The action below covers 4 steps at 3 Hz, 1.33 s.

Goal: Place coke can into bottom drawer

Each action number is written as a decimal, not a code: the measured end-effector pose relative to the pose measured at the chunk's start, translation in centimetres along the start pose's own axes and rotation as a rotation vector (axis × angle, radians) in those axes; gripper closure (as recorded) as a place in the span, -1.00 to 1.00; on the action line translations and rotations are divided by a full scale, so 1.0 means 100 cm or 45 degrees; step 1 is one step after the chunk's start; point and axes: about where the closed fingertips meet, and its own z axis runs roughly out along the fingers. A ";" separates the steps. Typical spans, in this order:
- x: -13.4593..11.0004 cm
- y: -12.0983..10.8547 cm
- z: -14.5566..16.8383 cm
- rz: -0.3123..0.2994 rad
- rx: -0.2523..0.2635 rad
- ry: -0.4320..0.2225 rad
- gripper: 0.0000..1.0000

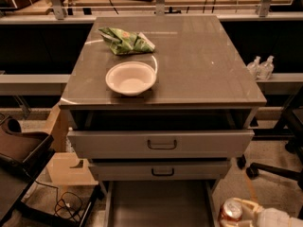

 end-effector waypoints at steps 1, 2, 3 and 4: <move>0.038 0.038 0.080 -0.028 -0.170 -0.048 1.00; 0.057 0.070 0.141 -0.070 -0.259 -0.043 1.00; 0.057 0.070 0.142 -0.070 -0.259 -0.043 1.00; 0.065 0.071 0.155 -0.060 -0.250 -0.032 1.00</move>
Offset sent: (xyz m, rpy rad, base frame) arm -0.0108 0.1738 -0.1419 0.0529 0.0056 0.2645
